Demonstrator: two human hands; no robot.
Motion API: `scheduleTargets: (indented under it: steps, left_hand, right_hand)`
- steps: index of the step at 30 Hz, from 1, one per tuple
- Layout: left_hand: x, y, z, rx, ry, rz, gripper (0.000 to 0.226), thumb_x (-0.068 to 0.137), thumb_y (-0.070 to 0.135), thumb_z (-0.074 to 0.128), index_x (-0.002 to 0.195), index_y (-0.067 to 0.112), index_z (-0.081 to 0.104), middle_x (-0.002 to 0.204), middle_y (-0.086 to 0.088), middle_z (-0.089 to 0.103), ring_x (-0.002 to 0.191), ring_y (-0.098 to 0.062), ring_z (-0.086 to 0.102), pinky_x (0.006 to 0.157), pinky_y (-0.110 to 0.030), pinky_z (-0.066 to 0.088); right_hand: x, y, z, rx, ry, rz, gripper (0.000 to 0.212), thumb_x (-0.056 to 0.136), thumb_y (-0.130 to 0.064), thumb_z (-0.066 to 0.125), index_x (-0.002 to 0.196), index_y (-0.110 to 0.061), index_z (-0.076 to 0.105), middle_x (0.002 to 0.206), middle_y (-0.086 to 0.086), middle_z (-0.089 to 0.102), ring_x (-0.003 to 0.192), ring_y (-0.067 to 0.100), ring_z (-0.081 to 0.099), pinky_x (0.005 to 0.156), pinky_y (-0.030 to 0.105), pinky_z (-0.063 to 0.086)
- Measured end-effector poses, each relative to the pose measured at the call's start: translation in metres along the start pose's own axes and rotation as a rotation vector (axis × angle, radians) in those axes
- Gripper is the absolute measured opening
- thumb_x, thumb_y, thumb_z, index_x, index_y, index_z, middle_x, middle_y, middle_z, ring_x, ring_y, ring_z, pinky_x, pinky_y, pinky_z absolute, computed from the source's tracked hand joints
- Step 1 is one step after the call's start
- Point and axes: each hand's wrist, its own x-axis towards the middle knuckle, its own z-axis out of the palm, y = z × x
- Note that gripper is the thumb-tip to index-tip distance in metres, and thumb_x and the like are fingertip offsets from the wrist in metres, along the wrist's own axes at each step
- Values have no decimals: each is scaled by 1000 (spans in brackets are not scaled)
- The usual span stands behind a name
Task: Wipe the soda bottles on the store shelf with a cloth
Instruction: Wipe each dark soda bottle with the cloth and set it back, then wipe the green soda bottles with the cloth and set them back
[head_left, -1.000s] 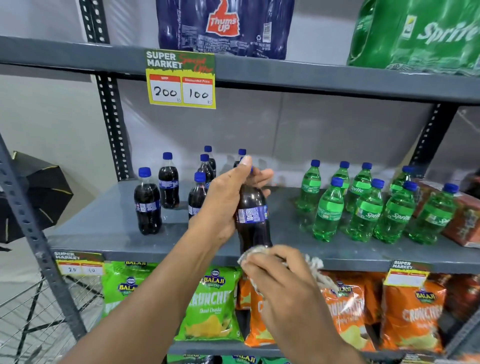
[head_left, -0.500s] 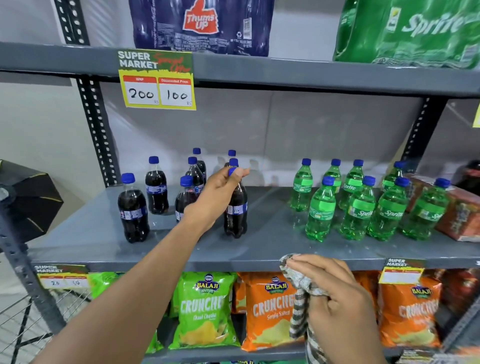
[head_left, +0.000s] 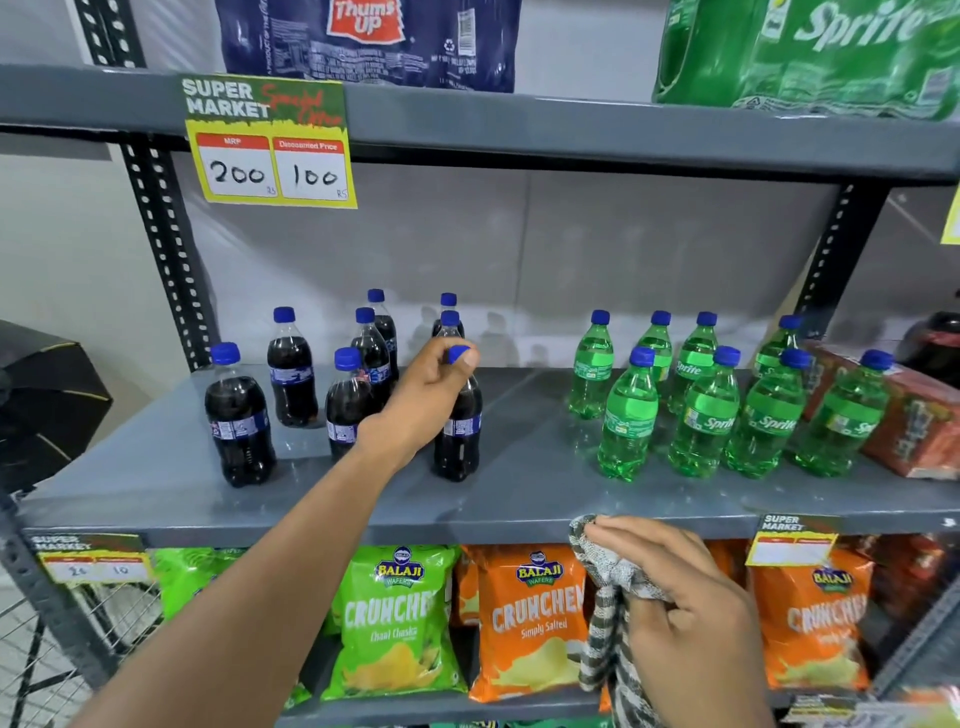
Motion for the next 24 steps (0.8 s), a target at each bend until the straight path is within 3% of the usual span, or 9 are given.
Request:
scheduleTargets:
  steps: [2,5,9,11,13,18,20,22,24]
  left_hand:
    - [0,5,-1,-29,8,40,18,104,37,56,120,33,62,122,7,67,115,-12,62,98,-31,50]
    - [-2,15,3,-25,46,137,33,103,28,59,135,23,54,132,7,61,127,-12,57,104,-30,48]
    - [-25,35,31,143,247,511,37,98,33,61,133,23,56,129,10,59,123,0,54,105,-18,39]
    - [-35,39,58,175,225,640,37,97,34,61,132,24,56,129,12,59,125,5,51,105,-15,38]
    - [-40,36,88,113,102,572,38,95,39,63,131,32,55,130,15,59,126,5,51,106,-14,37]
    - [-16,20,138,-289,-231,64,48,88,43,69,133,41,51,149,8,52,138,-7,47,118,-35,35]
    - [-1,13,149,-357,-298,-46,66,82,52,72,142,38,49,150,9,51,131,1,50,115,-33,34]
    - [8,7,160,-386,-390,-120,67,73,59,79,134,48,51,150,13,49,129,6,49,113,-28,30]
    - [16,-4,169,-432,-464,-197,78,65,57,87,133,46,50,149,9,51,139,-7,43,120,-35,25]
  right_hand:
    - [0,1,-1,1,-12,10,86,57,39,49,96,-31,79,113,-25,64,109,4,58,85,3,41]
    - [-1,4,-4,-5,-10,16,85,57,39,49,96,-30,79,113,-25,64,109,3,58,84,2,40]
    - [-2,5,-8,-13,-6,17,88,55,40,47,96,-31,79,111,-27,64,107,0,57,71,3,42]
    - [-4,6,-11,-10,-6,29,88,55,41,46,95,-31,79,111,-28,65,105,0,57,67,5,41]
    - [-6,8,-15,-18,-2,20,87,55,41,46,95,-29,80,110,-27,65,106,2,57,75,3,41]
    - [-12,9,-36,-67,26,8,80,55,38,47,94,-24,81,108,-19,68,104,4,58,84,5,40]
    - [-15,4,-50,-67,-29,19,69,61,21,45,98,-26,80,105,-20,71,106,2,58,88,1,36]
    - [-18,0,-67,-65,-133,63,61,67,5,45,109,-26,76,110,-22,71,112,-2,54,95,-1,29]
    - [-16,-1,-82,-31,-265,85,49,81,-17,47,127,-21,64,122,-23,63,122,-6,47,98,-1,25]
